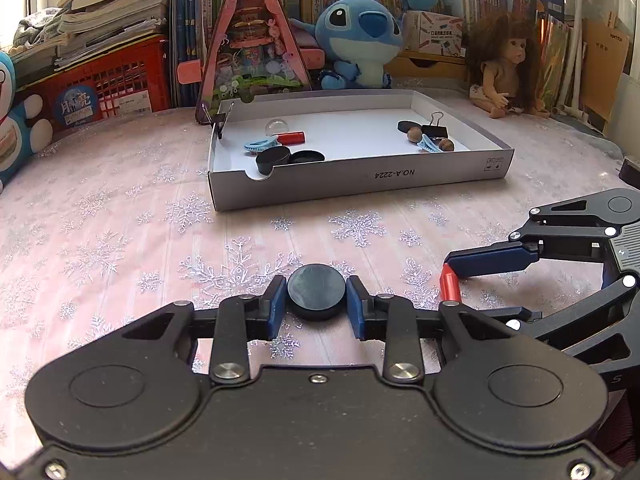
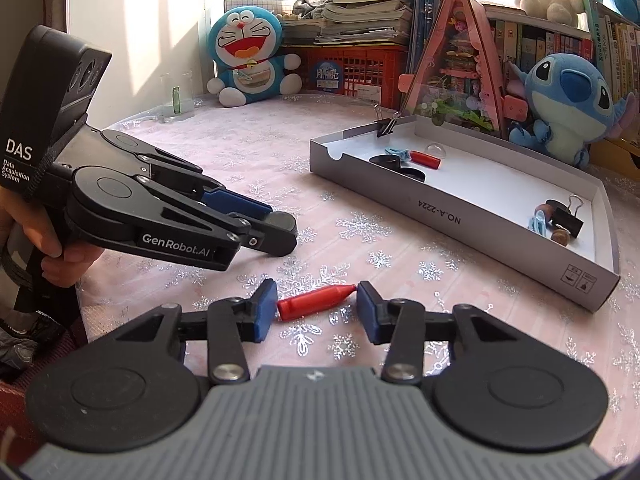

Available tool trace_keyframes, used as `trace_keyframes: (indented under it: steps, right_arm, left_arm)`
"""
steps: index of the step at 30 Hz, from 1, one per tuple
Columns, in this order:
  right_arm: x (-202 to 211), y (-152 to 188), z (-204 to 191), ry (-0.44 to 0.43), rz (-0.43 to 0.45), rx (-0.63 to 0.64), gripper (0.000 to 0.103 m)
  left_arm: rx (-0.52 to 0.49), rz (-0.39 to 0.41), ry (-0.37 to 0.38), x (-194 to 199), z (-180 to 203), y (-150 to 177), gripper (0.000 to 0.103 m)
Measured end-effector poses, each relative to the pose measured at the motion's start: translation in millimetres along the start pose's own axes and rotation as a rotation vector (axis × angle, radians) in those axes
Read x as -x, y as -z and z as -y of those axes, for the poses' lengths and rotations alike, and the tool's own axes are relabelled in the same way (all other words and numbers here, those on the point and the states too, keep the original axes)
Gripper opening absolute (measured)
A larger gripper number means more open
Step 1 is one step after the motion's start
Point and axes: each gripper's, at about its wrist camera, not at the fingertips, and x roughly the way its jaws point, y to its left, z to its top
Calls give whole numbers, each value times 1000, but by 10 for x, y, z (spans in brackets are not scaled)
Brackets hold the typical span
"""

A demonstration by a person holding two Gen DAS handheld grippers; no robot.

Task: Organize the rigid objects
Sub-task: 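Close the right gripper on the red marker on the tablecloth while the left gripper holds the puck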

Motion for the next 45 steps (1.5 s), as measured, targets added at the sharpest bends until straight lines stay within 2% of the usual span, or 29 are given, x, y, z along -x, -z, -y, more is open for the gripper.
trace_keyframes:
  steps: [11, 16, 20, 27, 37, 40, 41, 45]
  right_arm:
    - [95, 61, 93, 132, 17, -81, 48]
    - [197, 105, 225, 300, 18, -216, 49]
    - [237, 171, 249, 491, 15, -281, 48]
    - [219, 219, 211, 648, 18, -351, 48]
    - [186, 237, 152, 684, 38, -385, 49]
    - [208, 228, 146, 630, 40, -363, 56]
    - [228, 224, 151, 597, 42, -351, 65]
    - [315, 196, 194, 474, 29, -239, 73]
  left_arm:
    - [-3, 13, -11, 4, 28, 14, 30]
    - [10, 33, -23, 6, 44, 43, 30]
    - [11, 56, -40, 8, 80, 88, 30]
    - [31, 82, -62, 4, 116, 127, 30]
    - [50, 103, -93, -15, 164, 155, 30]
    - [49, 104, -92, -15, 166, 156, 30]
    - [50, 104, -92, -15, 167, 156, 30]
    - [49, 107, -90, -19, 171, 159, 30]
